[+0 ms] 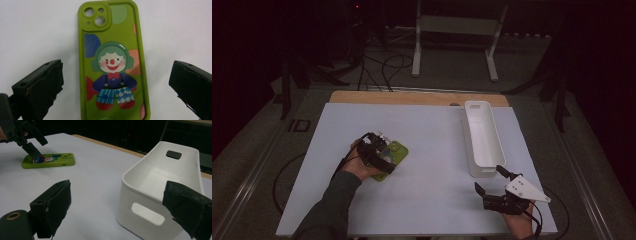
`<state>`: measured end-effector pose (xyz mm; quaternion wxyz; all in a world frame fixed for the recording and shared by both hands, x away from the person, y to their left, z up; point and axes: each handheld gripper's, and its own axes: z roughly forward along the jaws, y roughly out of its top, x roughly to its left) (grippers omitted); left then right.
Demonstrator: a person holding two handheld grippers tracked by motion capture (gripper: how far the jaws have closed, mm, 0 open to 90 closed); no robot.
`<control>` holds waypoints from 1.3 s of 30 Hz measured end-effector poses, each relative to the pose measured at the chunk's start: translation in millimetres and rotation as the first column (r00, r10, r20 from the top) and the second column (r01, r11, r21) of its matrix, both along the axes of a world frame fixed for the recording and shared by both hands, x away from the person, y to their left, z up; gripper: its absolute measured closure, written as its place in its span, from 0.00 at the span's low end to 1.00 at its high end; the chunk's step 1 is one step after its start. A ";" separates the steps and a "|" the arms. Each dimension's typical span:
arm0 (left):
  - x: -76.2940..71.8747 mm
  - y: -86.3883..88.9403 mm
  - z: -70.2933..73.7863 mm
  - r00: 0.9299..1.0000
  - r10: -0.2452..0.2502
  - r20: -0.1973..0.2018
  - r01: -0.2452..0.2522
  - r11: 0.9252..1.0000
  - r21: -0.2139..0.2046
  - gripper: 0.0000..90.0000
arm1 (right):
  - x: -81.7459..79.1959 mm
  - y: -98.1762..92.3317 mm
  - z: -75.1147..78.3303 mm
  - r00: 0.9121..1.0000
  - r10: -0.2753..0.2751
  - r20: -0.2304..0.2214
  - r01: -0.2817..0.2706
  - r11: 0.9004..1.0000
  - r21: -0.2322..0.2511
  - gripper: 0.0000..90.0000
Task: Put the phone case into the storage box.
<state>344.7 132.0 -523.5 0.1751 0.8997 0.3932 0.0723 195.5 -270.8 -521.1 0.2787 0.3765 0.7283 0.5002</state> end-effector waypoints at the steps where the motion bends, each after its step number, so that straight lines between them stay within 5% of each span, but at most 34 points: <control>1: 0.2 -0.2 -0.4 1.000 -0.002 -0.001 0.002 1.000 -0.003 0.00 | 0.0 -0.1 0.1 1.000 -0.001 0.001 0.001 1.000 0.000 0.09; 11: 2.5 -1.4 -6.3 1.000 0.002 0.011 -0.002 1.000 0.017 0.03 | -0.2 -0.3 0.4 1.000 -0.001 0.004 0.001 1.000 -0.001 0.09; 39: 1.9 6.6 -20.9 1.000 0.014 0.016 -0.013 1.000 -0.017 0.08 | -0.9 -0.6 0.9 1.000 0.000 0.007 0.000 1.000 0.004 0.09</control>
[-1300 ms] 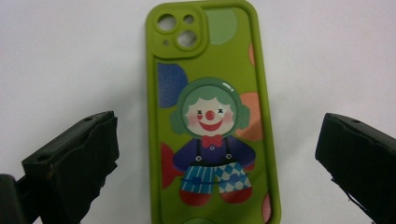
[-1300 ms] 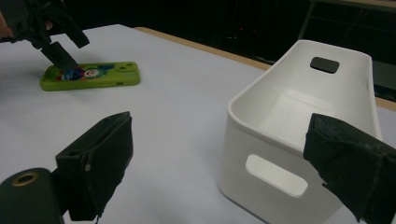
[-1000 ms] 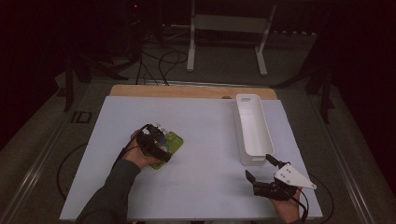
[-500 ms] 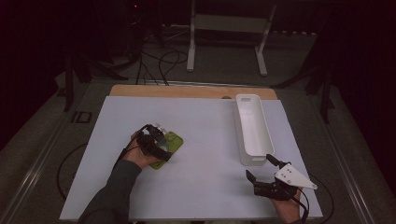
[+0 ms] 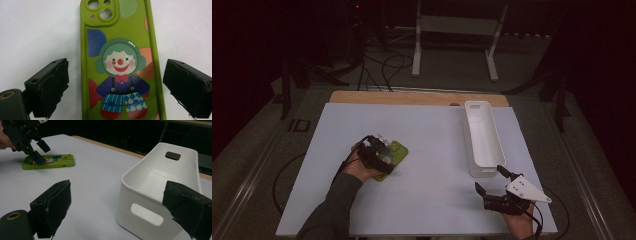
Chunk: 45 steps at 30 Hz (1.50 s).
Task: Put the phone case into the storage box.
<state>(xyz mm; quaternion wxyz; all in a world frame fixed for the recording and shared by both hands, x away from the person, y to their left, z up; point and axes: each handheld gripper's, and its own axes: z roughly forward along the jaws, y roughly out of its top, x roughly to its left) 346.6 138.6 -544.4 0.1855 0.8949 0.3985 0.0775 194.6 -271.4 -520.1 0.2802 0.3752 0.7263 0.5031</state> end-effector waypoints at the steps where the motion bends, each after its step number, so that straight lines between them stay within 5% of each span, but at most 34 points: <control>1: -0.7 0.2 -0.7 1.000 0.007 -0.002 -0.007 1.000 -0.010 0.08 | 0.0 0.1 0.0 1.000 0.000 -0.001 0.000 1.000 0.000 0.09; 14: -3.9 0.7 -3.7 1.000 -0.024 -0.012 0.024 1.000 -0.017 0.16 | -0.1 -0.1 -0.3 1.000 -0.003 -0.002 0.003 1.000 -0.001 0.09; 45: -10.9 6.4 -10.4 1.000 -0.028 -0.012 0.028 1.000 -0.013 0.17 | -0.4 -0.5 0.4 1.000 -0.006 0.002 0.006 1.000 0.002 0.09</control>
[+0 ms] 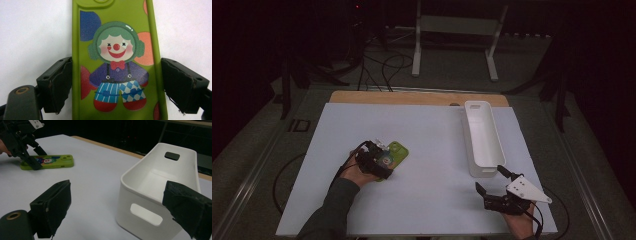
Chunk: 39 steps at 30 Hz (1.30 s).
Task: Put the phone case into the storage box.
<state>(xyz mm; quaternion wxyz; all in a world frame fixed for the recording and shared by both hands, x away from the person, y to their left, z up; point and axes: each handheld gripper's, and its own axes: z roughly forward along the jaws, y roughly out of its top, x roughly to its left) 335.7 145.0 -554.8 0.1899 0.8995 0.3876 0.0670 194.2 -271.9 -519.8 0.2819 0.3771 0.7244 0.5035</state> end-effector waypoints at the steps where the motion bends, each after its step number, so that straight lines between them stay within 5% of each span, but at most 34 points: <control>1: -0.3 -0.3 0.3 1.000 -0.003 0.004 0.003 1.000 0.003 0.17 | 0.0 0.0 0.0 1.000 0.000 0.000 0.000 1.000 0.000 0.09; 39: -5.8 8.1 25.0 0.990 0.046 0.137 -0.040 0.998 -0.050 0.18 | 1.5 0.8 -2.2 1.000 0.004 -0.015 -0.004 1.000 0.004 0.09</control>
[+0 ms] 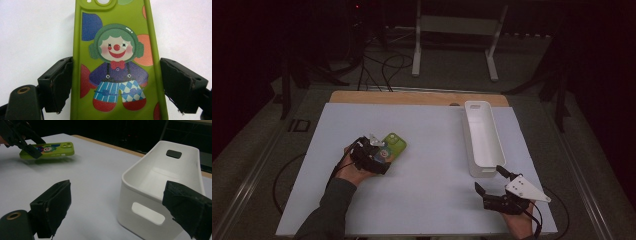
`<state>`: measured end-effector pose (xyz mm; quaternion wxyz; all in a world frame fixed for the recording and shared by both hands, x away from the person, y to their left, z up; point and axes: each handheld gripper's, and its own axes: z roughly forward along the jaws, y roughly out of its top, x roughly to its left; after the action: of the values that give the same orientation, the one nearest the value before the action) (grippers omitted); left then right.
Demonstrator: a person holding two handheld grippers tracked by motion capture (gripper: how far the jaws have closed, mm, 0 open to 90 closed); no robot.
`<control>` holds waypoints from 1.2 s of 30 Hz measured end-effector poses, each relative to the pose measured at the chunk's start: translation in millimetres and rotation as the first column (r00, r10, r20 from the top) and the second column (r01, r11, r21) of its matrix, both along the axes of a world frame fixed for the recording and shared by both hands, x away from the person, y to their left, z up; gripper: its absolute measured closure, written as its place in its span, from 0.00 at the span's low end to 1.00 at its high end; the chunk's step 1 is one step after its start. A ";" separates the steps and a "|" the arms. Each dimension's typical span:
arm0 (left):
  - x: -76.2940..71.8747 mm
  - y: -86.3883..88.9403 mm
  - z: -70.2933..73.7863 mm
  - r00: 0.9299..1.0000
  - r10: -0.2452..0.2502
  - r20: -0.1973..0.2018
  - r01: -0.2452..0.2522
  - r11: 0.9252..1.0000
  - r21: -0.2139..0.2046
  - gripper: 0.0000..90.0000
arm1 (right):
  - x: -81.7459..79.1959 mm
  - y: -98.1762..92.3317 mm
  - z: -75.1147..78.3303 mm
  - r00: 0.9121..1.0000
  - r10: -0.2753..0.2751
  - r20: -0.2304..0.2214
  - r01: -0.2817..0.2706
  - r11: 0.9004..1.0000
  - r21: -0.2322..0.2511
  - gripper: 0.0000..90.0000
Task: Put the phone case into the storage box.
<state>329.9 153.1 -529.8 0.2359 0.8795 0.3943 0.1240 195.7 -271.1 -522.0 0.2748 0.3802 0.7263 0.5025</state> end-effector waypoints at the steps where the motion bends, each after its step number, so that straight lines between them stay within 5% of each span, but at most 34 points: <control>1: -0.2 0.0 0.8 1.000 0.003 0.005 -0.003 1.000 -0.001 0.18 | 0.0 0.0 0.0 1.000 0.000 0.000 0.000 1.000 0.000 0.09; 18: -5.3 -2.1 17.1 0.998 0.003 0.070 -0.001 1.000 -0.031 0.18 | 0.2 -1.3 0.8 1.000 -0.009 -0.001 0.009 1.000 0.004 0.09; 36: -15.2 -10.3 39.7 0.985 -0.019 0.172 0.029 0.998 -0.059 0.18 | 0.0 -1.3 2.3 1.000 0.004 -0.010 -0.004 1.000 0.022 0.09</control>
<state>314.7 142.8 -490.1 0.2972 0.8626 0.3657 0.1840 195.7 -272.4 -519.6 0.2660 0.3842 0.7228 0.5090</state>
